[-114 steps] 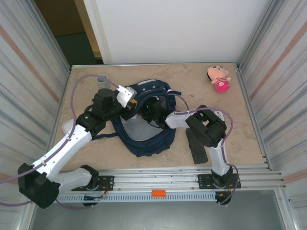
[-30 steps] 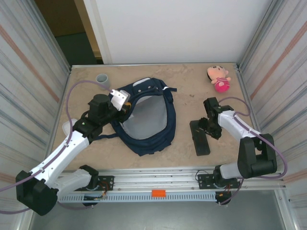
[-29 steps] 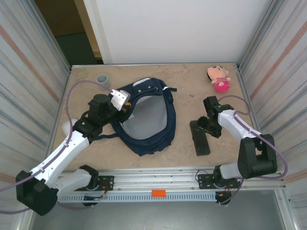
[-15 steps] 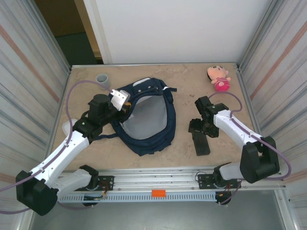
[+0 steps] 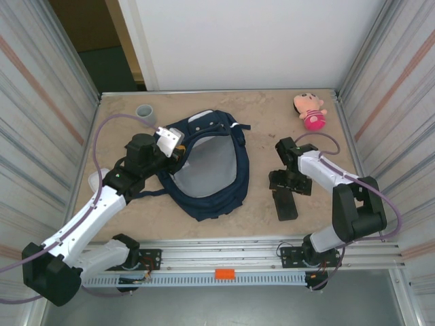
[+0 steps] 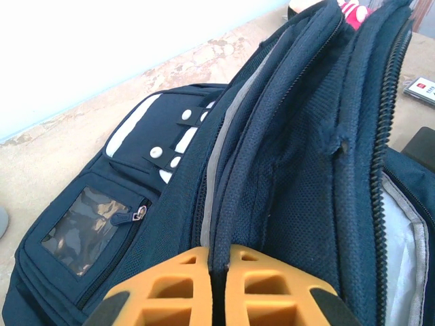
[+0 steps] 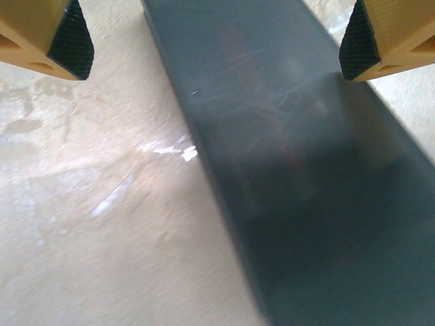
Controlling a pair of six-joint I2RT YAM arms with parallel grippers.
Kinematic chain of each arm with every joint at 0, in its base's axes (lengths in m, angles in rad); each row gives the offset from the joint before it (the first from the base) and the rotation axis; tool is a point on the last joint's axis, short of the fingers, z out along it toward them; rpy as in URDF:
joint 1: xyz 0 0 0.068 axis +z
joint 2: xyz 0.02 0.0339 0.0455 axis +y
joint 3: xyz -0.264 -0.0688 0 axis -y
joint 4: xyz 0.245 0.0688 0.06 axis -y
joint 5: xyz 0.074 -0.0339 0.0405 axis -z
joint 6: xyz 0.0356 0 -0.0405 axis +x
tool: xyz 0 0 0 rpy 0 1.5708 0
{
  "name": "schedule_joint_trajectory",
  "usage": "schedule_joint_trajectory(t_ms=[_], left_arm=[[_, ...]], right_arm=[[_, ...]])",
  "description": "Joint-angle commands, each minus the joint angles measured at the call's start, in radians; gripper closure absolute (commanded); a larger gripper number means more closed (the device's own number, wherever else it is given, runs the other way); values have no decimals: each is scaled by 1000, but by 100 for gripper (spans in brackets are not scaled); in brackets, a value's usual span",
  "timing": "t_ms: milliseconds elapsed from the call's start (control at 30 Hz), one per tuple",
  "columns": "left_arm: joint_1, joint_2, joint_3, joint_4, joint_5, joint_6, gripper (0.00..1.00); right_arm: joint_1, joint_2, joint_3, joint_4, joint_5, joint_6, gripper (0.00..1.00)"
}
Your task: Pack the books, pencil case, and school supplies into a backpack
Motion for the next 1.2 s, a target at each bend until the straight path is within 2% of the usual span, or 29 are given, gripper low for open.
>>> schedule_joint_trajectory(t_ms=[0, 167, 333, 433, 633, 900, 1033, 1167], left_arm=[[17, -42, 17, 52, -26, 6, 100], [17, -41, 20, 52, -24, 5, 100], [16, -39, 19, 57, -23, 2, 100], [15, -37, 19, 58, -18, 0, 100], [16, -38, 21, 55, -17, -5, 100], [16, -46, 28, 38, -26, 5, 100], [15, -47, 30, 37, -28, 6, 100], [16, -44, 30, 38, -30, 8, 100]], right_arm=[[-38, -12, -15, 22, -2, 33, 6], [-36, -52, -19, 50, -57, -26, 5], [31, -77, -38, 41, -21, -68, 3], [34, -59, -57, 40, -27, -78, 0], [62, 10, -50, 60, -57, -85, 1], [-13, 65, -40, 98, -47, -11, 2], [-61, 70, -43, 128, -97, -13, 2], [-68, 78, -56, 131, -150, -26, 2]])
